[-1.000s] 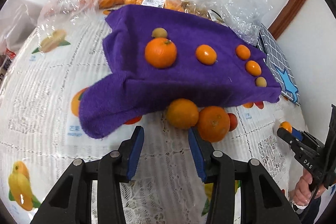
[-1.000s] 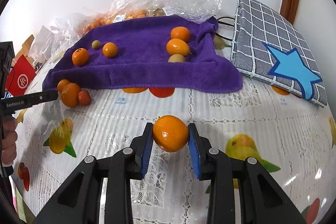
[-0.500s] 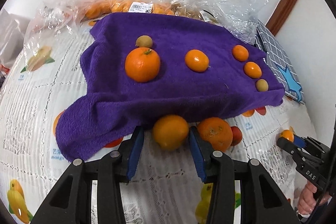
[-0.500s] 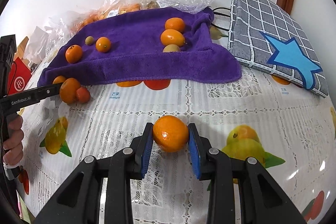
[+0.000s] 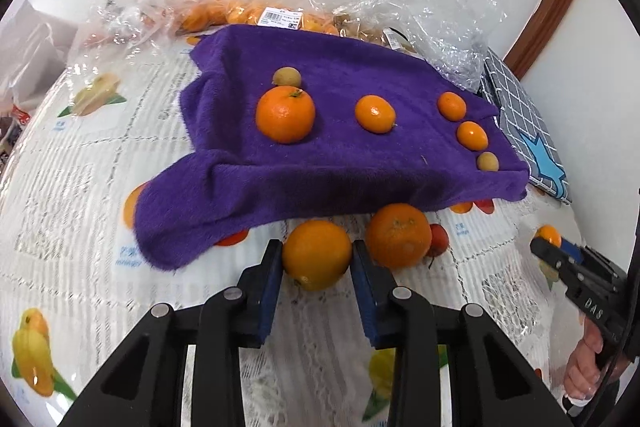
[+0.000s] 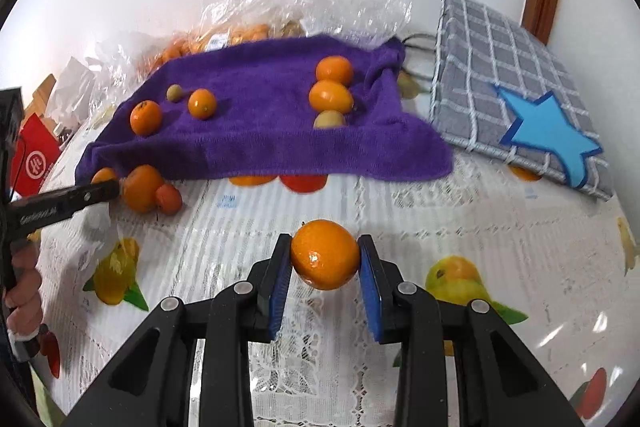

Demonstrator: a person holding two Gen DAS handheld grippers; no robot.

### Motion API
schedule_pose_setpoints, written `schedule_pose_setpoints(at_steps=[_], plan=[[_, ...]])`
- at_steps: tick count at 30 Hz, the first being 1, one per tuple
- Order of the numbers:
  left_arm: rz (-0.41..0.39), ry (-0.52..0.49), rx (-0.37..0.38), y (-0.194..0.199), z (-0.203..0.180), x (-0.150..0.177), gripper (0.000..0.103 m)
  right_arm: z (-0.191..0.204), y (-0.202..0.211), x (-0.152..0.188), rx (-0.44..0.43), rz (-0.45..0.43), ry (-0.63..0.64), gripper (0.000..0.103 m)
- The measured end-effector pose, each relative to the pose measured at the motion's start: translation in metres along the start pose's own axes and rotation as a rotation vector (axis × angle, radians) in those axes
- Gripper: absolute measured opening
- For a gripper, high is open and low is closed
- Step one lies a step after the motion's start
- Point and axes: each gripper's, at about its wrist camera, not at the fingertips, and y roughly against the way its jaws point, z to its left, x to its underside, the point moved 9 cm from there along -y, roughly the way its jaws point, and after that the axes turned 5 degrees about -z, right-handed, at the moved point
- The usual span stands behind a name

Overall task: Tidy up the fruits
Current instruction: 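Carry the orange in the right tool while the left tool grasps another orange, then lower both held oranges onto the towel and open both tools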

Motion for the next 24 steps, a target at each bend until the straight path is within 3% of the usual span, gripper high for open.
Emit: schedule_pose_setpoints(at_steps=[14,24], plan=[[-0.081,0.057,-0.023,0.048,0.024,-0.020,0.033,0.012,0.022,-0.045,-0.018,-0.088,0.012,0.032],[-0.098,0.073,-0.018,0.042,0.034,-0.047,0.033,0.025,-0.003,-0.067,-0.028,-0.080,-0.014,0.032]])
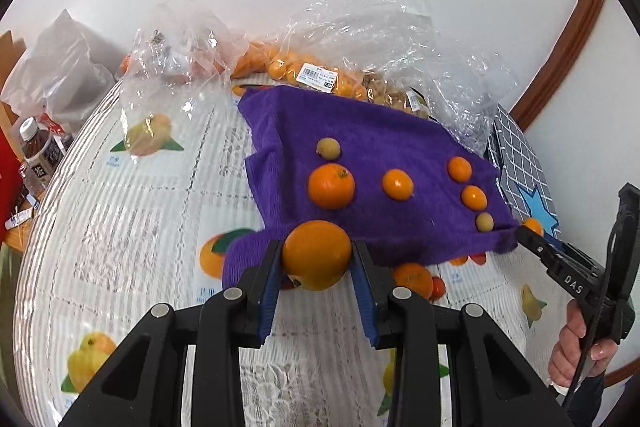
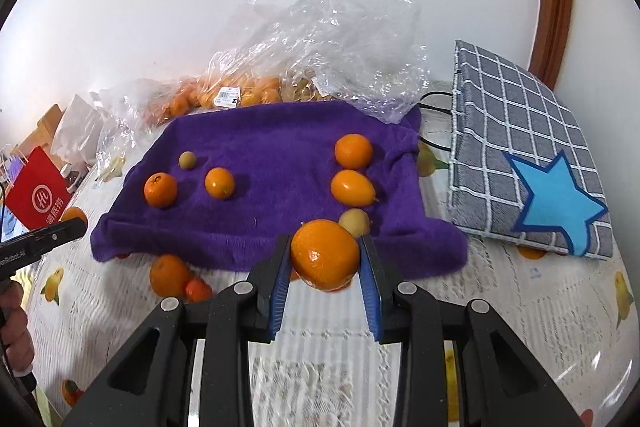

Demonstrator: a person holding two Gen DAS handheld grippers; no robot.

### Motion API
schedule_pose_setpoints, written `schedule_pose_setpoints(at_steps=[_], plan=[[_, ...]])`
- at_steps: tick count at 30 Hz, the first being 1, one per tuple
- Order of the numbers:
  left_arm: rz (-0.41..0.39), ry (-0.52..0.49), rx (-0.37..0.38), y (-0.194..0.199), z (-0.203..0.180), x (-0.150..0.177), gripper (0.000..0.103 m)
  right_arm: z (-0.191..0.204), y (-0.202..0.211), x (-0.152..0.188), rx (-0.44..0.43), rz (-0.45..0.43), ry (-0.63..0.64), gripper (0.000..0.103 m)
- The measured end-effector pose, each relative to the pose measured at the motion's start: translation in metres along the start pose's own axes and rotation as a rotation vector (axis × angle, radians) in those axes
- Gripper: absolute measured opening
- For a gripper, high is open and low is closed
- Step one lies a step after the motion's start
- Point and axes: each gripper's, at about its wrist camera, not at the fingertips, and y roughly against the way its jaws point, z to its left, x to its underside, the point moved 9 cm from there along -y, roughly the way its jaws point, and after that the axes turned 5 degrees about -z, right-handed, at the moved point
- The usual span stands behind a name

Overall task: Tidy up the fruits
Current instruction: 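Lower both held oranges onto the towel and open both tools, then grasp the small red fruit with the right tool while the left tool withdraws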

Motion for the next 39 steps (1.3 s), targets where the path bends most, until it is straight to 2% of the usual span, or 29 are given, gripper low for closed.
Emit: schedule_pose_setpoints(at_steps=[10,18,27,33,35,39], plan=[[0.022,0.003,0.008,-0.028,-0.002,-0.017,0.033,0.013,-0.054,-0.008,-0.033,0.056,0.023,0.032],[0.088,-0.050,-0.010,-0.056,-0.009,-0.018,0.033,0.022,-0.087,-0.002,-0.049,0.118,0.089,0.032],[0.174,-0.068,-0.029,-0.078,-0.013,-0.007,0.033,0.024,-0.097,-0.002,-0.082,0.145,0.087,0.032],[0.182,-0.070,-0.041,-0.083,-0.014,-0.006,0.033,0.022,-0.094,-0.002,-0.101,0.152,0.078,0.034],[0.185,-0.078,-0.045,-0.083,-0.014,-0.005,0.033,0.023,-0.089,-0.001,-0.095,0.144,0.083,0.039],[0.192,-0.102,-0.054,-0.085,-0.015,-0.005,0.033,0.025,-0.070,0.000,-0.102,0.119,0.076,0.041]])
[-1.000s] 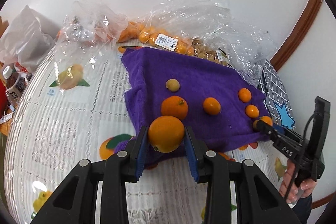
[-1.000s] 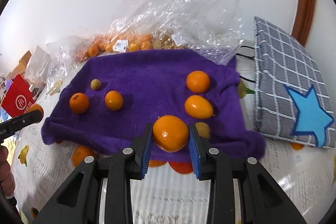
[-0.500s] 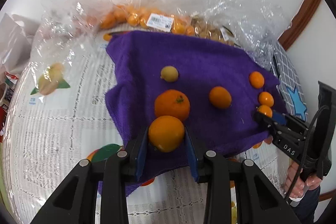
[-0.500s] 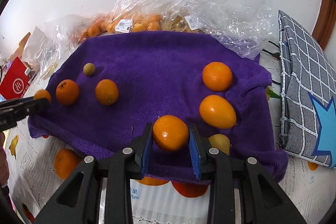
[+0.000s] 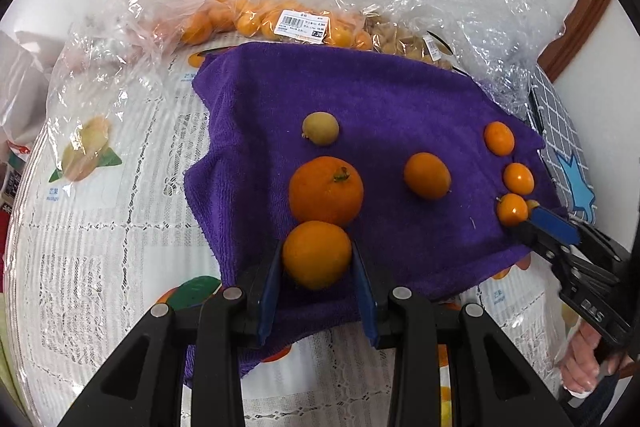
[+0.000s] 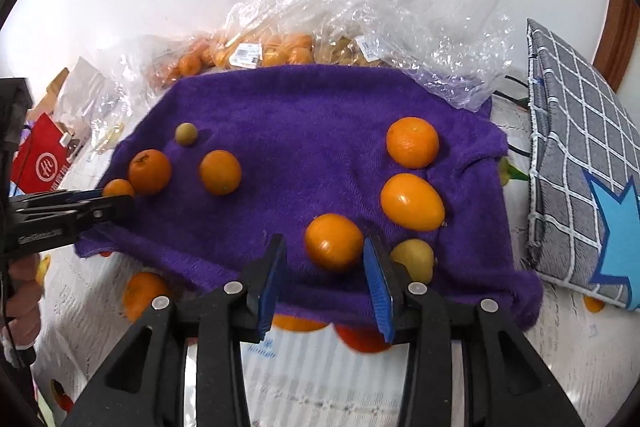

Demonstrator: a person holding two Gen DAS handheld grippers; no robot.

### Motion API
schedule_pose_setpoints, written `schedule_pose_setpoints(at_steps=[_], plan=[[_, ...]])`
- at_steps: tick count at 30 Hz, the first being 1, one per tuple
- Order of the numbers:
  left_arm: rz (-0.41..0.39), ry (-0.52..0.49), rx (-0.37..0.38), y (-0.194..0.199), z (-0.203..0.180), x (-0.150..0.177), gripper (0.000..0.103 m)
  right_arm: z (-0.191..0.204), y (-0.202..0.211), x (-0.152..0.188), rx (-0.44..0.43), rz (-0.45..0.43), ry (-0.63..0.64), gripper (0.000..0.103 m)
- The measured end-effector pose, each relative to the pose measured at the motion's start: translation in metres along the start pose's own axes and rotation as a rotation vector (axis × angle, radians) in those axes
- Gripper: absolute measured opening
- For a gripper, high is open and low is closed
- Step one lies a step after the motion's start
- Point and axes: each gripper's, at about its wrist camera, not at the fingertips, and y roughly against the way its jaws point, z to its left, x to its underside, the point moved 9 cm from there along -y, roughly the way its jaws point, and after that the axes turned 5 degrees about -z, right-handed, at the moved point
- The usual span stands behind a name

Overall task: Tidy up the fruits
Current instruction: 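Grasp the small red fruit with the right tool while the left tool withdraws, then lift the red fruit with the right tool while the left tool grasps a mandarin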

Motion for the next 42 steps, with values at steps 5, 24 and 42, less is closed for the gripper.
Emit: schedule_pose_setpoints(at_steps=[5,24,42], plan=[[-0.012,0.000,0.023,0.002,-0.002,0.001,0.036,0.009,0.021,0.006,-0.010,-0.034,-0.010,0.042],[-0.084,0.065,0.106,0.056,0.017,0.020,0.044,0.085,0.030,0.058,-0.184,0.024,0.120,0.032],[-0.084,0.015,0.134,0.059,0.005,0.034,0.044,0.072,0.016,0.056,-0.126,0.014,0.129,0.024]])
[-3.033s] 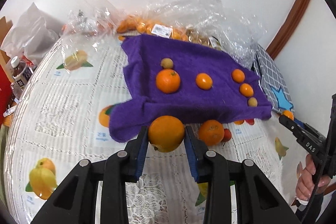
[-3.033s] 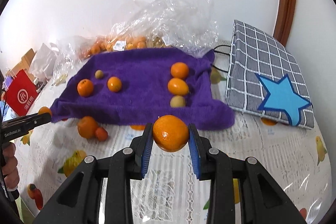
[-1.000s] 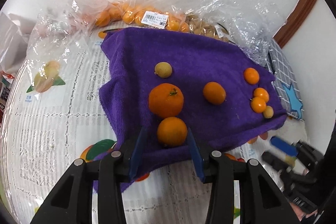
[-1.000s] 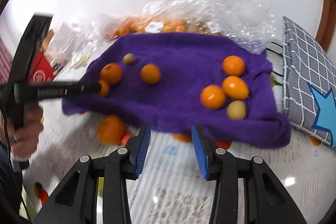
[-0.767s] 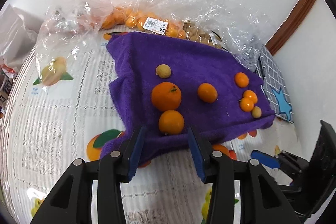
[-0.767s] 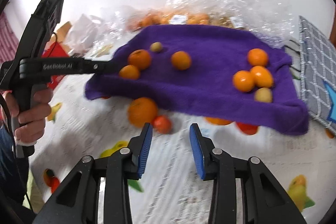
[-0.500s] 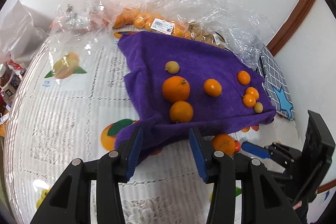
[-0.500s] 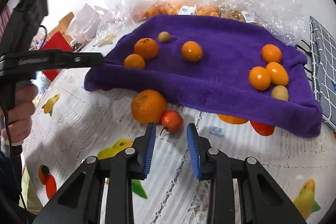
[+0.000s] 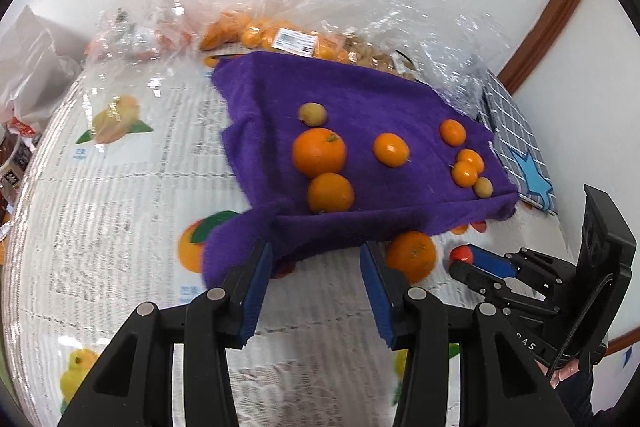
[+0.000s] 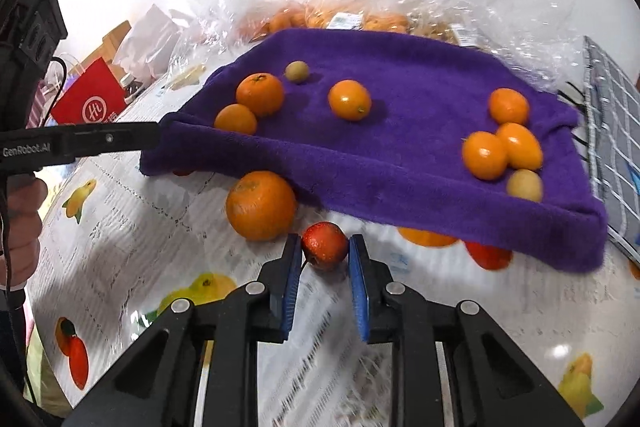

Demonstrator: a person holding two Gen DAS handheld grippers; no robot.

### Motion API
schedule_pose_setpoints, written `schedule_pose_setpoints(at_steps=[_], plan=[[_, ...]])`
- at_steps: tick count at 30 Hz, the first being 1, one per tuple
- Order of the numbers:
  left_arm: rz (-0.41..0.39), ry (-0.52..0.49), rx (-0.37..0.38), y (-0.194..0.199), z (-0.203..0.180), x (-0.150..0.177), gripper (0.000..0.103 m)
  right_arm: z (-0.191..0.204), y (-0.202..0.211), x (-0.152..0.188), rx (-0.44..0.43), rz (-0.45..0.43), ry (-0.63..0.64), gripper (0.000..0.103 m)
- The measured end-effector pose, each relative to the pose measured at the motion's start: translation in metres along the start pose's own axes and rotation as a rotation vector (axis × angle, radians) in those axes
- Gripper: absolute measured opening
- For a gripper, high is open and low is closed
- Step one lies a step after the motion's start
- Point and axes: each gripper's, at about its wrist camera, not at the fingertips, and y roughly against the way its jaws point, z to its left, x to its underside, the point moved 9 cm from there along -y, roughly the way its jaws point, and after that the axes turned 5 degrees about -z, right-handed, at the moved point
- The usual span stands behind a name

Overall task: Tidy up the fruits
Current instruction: 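Lift the red fruit with the right tool while the left tool grasps a mandarin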

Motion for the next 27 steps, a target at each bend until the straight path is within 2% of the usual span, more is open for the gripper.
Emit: schedule_pose_setpoints(at_steps=[15,21,27], plan=[[0.074,-0.081,0.065,-0.031,-0.075,0.021,0.045,-0.090,0.061,0.032,0.193,-0.036,-0.142,0.024],[0.101,-0.093,0.048,-0.043,-0.082,0.027,0.050,-0.115,0.068,0.044,0.245,-0.036,-0.184,0.024],[0.105,-0.095,-0.016,-0.054,-0.079,0.026,0.051,-0.123,0.064,0.053,0.250,-0.024,-0.221,0.024]])
